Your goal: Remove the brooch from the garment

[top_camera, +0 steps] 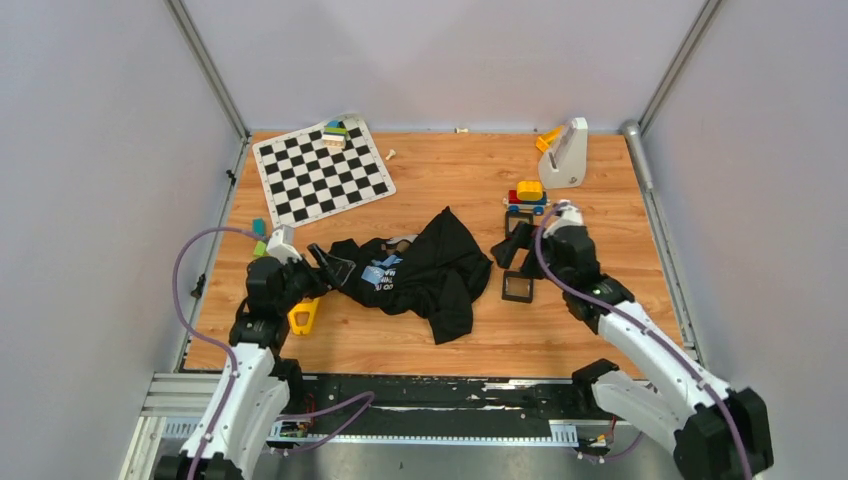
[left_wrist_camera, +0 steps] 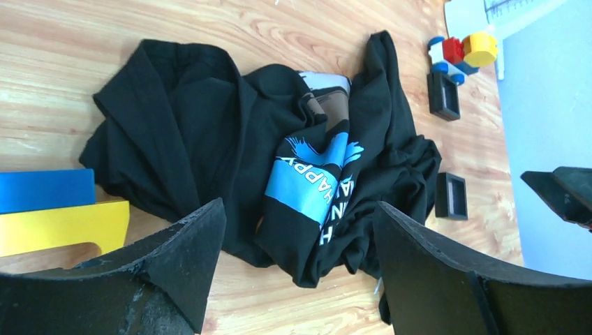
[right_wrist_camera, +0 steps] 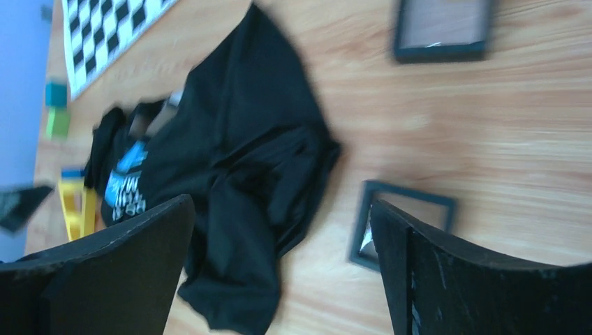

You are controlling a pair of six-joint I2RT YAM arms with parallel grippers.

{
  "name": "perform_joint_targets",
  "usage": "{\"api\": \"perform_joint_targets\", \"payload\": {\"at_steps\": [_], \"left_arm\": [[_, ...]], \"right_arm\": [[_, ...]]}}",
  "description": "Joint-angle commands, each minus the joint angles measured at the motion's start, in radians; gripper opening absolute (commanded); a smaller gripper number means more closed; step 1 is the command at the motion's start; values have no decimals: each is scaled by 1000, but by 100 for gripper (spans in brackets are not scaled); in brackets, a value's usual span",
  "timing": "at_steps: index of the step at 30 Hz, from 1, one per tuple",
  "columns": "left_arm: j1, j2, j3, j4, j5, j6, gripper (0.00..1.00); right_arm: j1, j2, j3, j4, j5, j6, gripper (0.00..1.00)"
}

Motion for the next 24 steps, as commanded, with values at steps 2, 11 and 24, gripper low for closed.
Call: {"api": "perform_joint_targets", "payload": {"at_steps": [2,11,24], "left_arm": [[-64,152,130,60,50,22,82],[-269,429,321,-30,-102,205,74],[-329,805,432,24,-27,268,67]], "right_arm": [[249,171,123,-26,9,-31,95],[486,484,230,-17,64,-38,87],[576,689,317,-30,76,-25,19]]}}
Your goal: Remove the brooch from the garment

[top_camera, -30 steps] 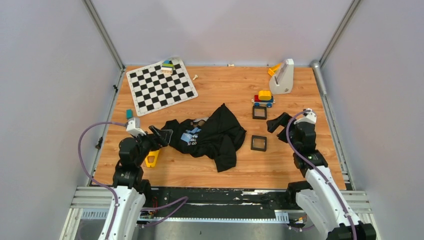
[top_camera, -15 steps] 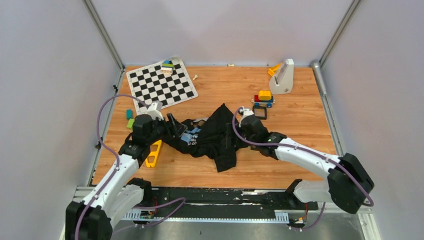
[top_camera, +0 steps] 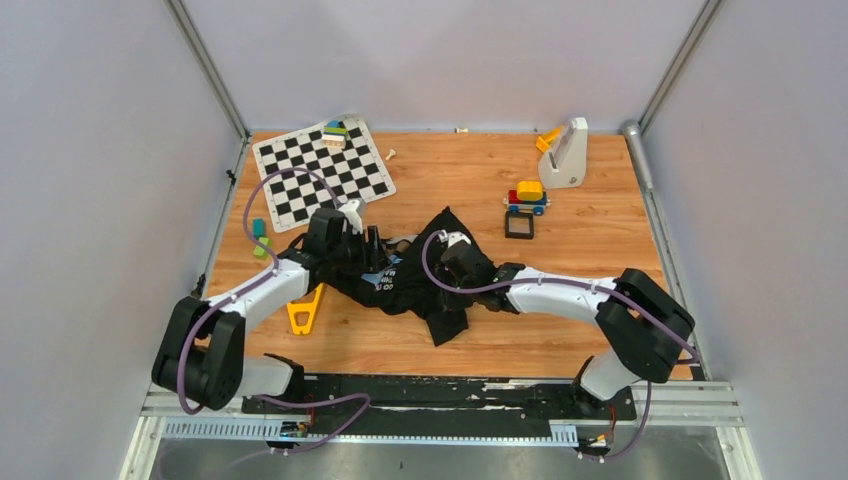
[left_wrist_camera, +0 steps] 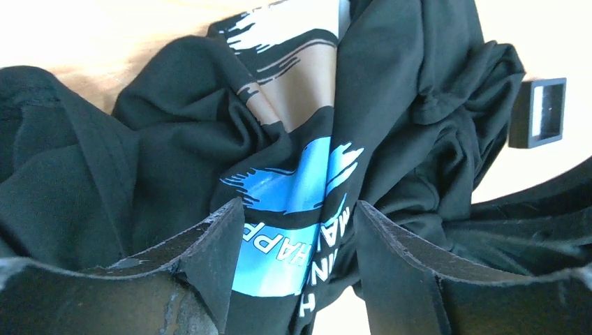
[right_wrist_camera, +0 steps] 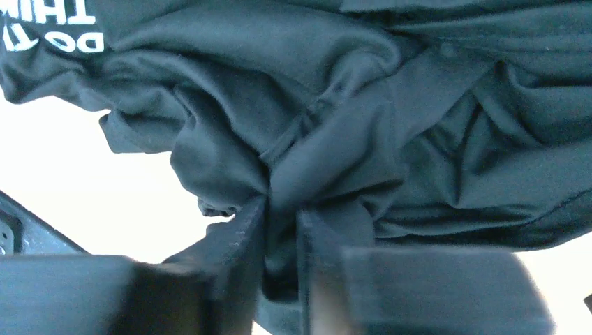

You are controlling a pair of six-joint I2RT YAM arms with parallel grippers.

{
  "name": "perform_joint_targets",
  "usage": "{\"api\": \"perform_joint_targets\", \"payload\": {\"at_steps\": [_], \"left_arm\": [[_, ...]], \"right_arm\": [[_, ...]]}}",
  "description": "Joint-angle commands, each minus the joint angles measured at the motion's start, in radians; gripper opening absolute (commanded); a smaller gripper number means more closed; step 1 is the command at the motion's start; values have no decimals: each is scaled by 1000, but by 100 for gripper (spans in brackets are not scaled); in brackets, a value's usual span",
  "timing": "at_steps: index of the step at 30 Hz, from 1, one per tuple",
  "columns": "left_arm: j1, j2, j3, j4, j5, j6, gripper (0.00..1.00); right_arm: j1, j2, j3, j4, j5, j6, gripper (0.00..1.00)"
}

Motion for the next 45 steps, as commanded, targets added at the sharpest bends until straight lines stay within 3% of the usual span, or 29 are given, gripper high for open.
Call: {"api": "perform_joint_targets", "payload": {"at_steps": [1,2,6,8,12,13,15,20,29,34,39,42,45], "left_arm": [[-8,55,41,42,54,57,65],[-9,64,39,48,60,62,65],[-17,76,34,70,74,77,56],[-23,89,41,67,73,85,48],[-30,128,62,68,115,95,18],[-30,139,78,59,134,95,5],[-30,136,110,29,150,90,0],[-29,41,198,-21,128,25,0],[-29,1,571,-293,54,17,0],[-29,-127,578,-408,-28,-7,0],[-30,-243,539,-506,-66,-34,0],[-29,-258,476,-460,-49,-55,0],[-29,-161,438,-335,16,-74,0]], "right_arm": [[2,5,43,-13,43,5,11],[2,-5,43,-21,61,12,1],[3,-84,22,-27,112,23,0],[2,-124,17,-31,127,13,0],[-2,-172,28,-73,168,0,0],[-6,-183,33,-85,179,0,0],[-27,-202,49,-110,185,2,0],[-118,-273,98,-157,175,-14,0],[-247,-451,199,-219,188,-58,0],[-250,-505,234,-240,143,-71,0],[-250,-451,244,-237,-58,-108,0],[-254,-398,229,-212,-49,-109,0],[-313,-330,233,-197,-56,-85,0]]}}
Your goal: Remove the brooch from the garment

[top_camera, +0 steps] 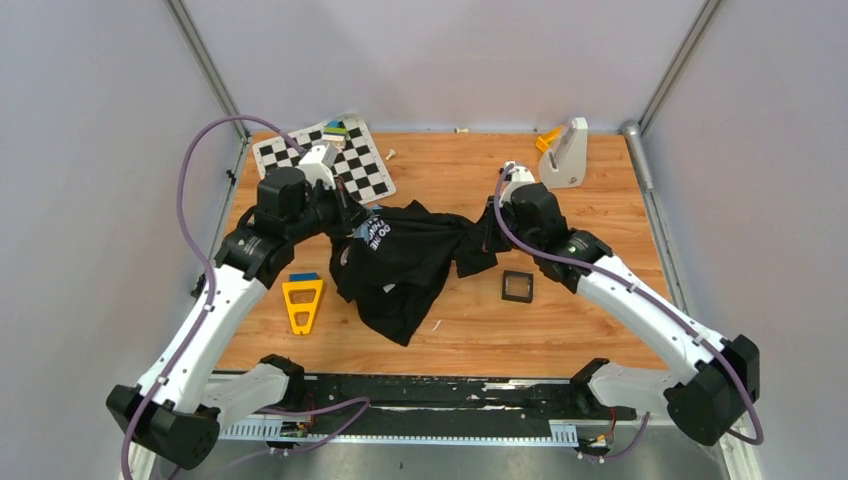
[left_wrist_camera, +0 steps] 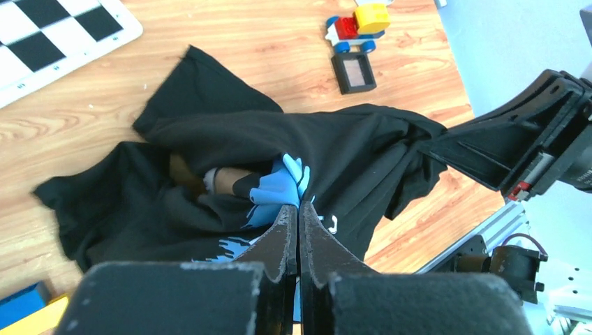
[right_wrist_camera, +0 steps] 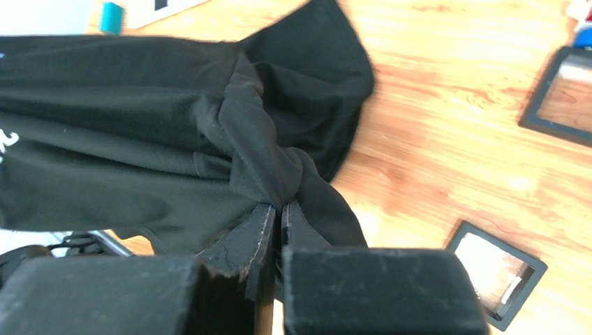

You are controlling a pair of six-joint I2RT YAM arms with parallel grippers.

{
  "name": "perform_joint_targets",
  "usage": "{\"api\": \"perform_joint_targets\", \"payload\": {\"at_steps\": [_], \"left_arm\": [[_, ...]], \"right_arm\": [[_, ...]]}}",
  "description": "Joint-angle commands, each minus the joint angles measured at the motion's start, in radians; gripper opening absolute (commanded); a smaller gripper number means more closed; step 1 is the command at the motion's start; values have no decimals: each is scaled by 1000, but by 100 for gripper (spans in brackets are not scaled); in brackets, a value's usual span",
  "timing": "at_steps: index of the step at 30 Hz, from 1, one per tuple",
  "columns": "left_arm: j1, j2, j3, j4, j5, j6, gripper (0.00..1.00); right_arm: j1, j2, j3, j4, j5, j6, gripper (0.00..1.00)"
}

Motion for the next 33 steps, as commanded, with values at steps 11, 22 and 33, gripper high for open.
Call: {"api": "perform_joint_targets", "payload": {"at_steps": [11,22,33], "left_arm": [[-1,550,1,387,169,-58,4],[-1,363,-81,267,14,37,65],[36,1,-308,197,-128,58,67]], "right_arm": [[-123,236,5,59,-201,-22,63],[55,258,-42,298,-230,-68,72],[186,533,145,303,-16,-2,77]]}}
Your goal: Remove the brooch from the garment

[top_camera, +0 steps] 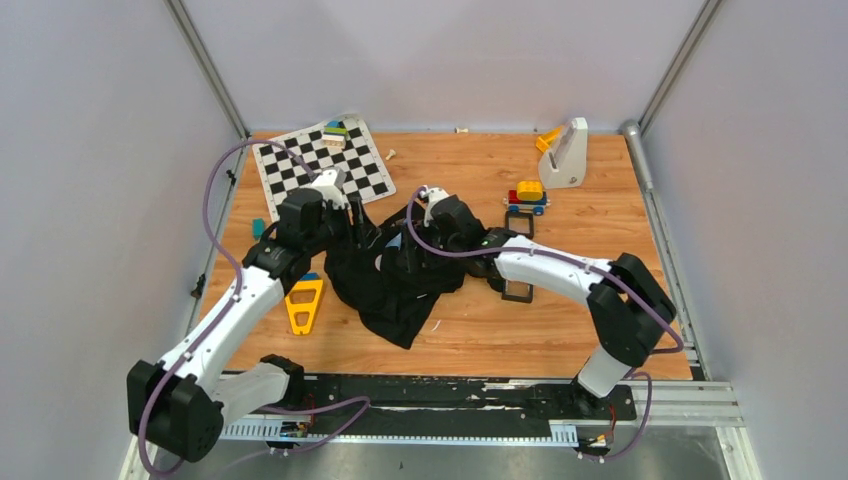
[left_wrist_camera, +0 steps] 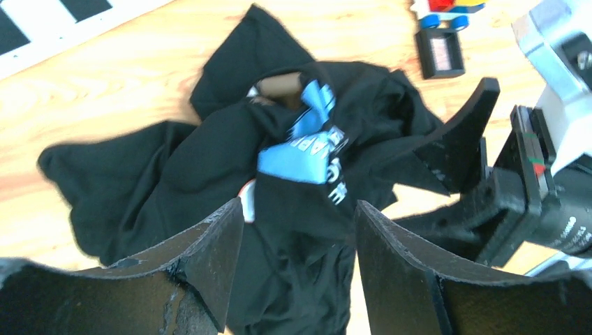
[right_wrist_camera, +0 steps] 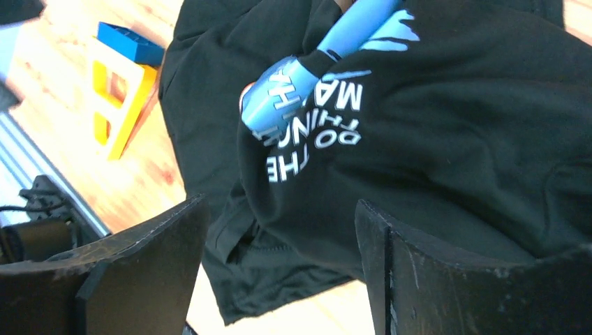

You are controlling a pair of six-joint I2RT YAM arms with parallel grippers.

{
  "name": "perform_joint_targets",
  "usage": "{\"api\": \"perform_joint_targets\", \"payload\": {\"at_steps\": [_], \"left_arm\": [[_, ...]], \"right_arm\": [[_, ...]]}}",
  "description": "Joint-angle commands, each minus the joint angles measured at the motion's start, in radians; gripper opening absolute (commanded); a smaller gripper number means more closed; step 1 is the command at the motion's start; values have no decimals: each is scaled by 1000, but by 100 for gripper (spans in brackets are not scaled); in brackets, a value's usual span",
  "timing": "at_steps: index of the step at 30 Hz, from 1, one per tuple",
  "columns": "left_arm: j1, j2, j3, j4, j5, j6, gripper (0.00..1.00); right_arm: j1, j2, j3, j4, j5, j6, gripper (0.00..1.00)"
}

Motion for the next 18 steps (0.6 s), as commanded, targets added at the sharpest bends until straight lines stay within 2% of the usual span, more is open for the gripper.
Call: {"api": "perform_joint_targets", "payload": {"at_steps": [1,4,6,7,10,11,15,18], "left_arm": [[37,-94,-99,-22,-54,19,67],[64,-134,-147,-10,-39,7,66],[74,-137,-180,8,-19,-3,64],[77,-135,-189,29,-12,-5,63],[78,-120,-233,81,26,-4,59],[78,-117,-241,107,36,-2,57],[78,-109,-295,184,100,0,53],[78,-103,-328,234,173,-10,48]], "right_arm": [[27,96,95,44,107,48,77],[30,160,129,50,106,56,72],[31,188,148,53,95,50,64],[31,193,153,54,89,45,55],[31,154,134,76,88,21,10],[30,125,108,103,89,13,2],[31,-16,-42,222,36,-29,0],[31,-76,-95,242,2,-41,0]]}}
